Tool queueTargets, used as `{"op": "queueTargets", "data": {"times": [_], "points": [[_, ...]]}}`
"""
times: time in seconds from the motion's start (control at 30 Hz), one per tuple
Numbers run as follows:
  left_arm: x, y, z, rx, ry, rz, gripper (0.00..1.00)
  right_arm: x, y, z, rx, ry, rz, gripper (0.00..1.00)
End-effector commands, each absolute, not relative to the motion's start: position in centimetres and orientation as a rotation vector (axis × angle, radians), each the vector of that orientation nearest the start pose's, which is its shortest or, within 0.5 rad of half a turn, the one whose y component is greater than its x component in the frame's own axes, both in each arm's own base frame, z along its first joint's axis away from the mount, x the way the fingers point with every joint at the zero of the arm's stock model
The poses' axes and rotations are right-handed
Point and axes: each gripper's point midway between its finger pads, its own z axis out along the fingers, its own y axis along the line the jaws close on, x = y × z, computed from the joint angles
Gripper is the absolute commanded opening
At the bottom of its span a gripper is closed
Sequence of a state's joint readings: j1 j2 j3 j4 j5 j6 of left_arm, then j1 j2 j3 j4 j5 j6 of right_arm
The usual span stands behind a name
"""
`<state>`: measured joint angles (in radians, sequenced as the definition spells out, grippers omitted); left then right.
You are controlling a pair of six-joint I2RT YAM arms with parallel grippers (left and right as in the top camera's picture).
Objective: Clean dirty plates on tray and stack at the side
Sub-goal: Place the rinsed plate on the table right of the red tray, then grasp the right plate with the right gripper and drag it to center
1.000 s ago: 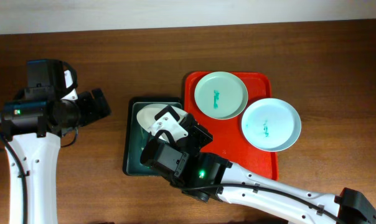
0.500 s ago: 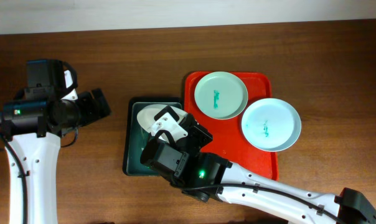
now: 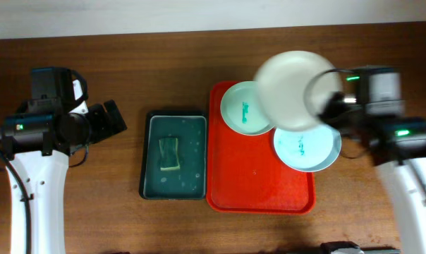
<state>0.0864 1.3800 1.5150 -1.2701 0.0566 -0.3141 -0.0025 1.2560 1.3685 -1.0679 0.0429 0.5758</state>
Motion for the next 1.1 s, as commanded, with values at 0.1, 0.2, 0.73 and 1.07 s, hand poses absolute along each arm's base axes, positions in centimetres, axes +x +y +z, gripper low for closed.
{"op": "queueTargets", "data": {"times": [0.1, 0.2, 0.73, 1.07], "points": [[30.9, 1.7, 24.7, -0.520, 2.645, -0.155, 0.99, 27.0, -19.4, 16.7, 1.467, 2.398, -0.017, 0.04], [30.9, 1.7, 24.7, -0.520, 2.645, -0.155, 0.99, 26.0, -22.6, 11.7, 1.700, 2.387, 0.139, 0.04], [30.9, 1.7, 24.7, -0.520, 2.645, -0.155, 0.99, 28.0, -12.6, 13.4, 0.910, 2.823, 0.238, 0.56], [30.9, 1.7, 24.7, -0.520, 2.645, -0.155, 0.99, 32.1, -9.3, 5.0, 0.567, 2.969, 0.038, 0.52]]}}
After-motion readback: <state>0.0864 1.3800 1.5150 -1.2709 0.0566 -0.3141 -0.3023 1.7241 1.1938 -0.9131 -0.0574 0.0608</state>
